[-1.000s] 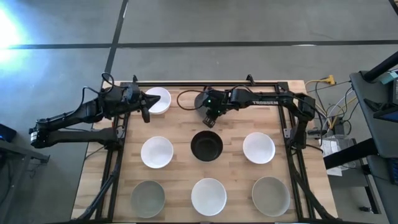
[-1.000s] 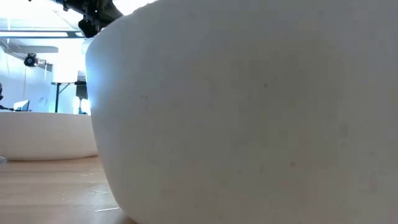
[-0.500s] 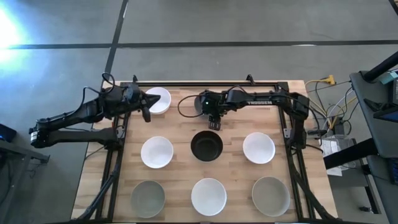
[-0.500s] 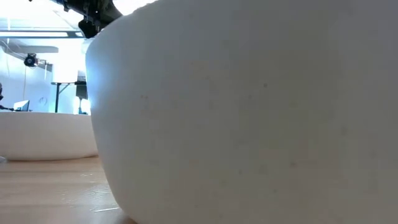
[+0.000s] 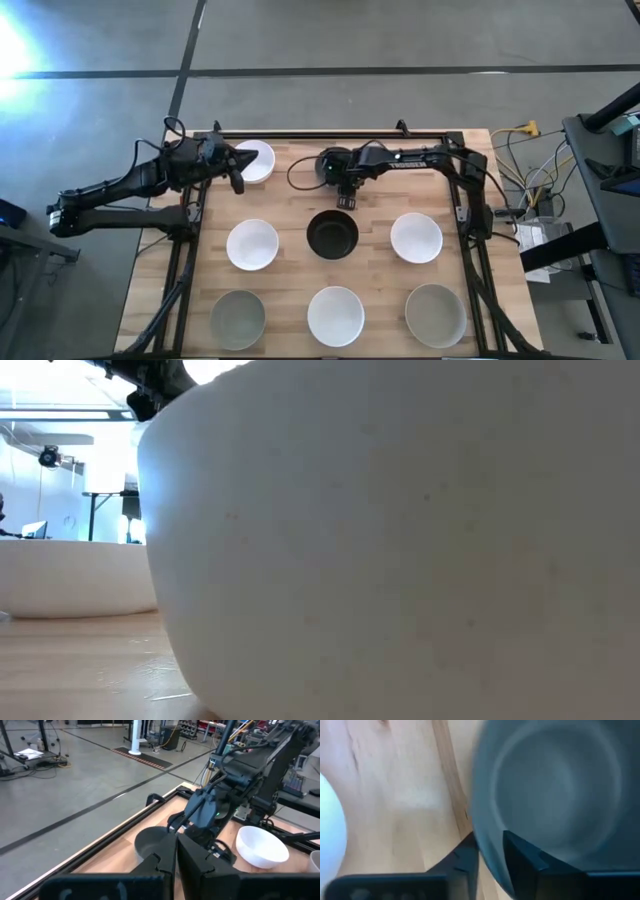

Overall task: Nest bowls inside each other
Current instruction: Stack the gray bowl on the black bowl, then stack the white bowl on the gray bowl

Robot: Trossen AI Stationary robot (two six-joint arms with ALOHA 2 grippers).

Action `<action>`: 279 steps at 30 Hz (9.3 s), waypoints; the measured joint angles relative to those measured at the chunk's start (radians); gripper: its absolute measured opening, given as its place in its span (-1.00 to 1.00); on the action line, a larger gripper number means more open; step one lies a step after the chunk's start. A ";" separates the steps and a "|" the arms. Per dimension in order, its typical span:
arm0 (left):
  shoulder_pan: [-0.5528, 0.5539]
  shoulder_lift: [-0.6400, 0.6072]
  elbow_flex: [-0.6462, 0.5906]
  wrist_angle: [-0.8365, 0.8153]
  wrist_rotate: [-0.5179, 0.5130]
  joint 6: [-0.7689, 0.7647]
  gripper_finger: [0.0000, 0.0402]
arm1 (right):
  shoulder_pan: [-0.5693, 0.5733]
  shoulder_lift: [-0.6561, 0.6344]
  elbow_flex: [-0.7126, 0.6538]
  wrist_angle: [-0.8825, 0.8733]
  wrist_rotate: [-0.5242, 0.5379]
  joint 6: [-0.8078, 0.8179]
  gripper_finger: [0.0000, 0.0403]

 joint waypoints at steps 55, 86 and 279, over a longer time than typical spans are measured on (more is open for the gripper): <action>0.000 0.043 0.000 0.010 0.028 0.010 -1.00 | 0.538 0.053 0.438 -0.314 0.019 0.296 -0.96; 0.000 -0.007 0.000 -0.064 0.057 0.013 -1.00 | 0.527 0.168 0.454 -0.311 -0.105 0.394 -0.87; -0.504 0.958 0.812 -0.917 -0.002 1.197 -1.00 | 0.214 -0.989 -0.450 0.183 0.147 0.717 -0.96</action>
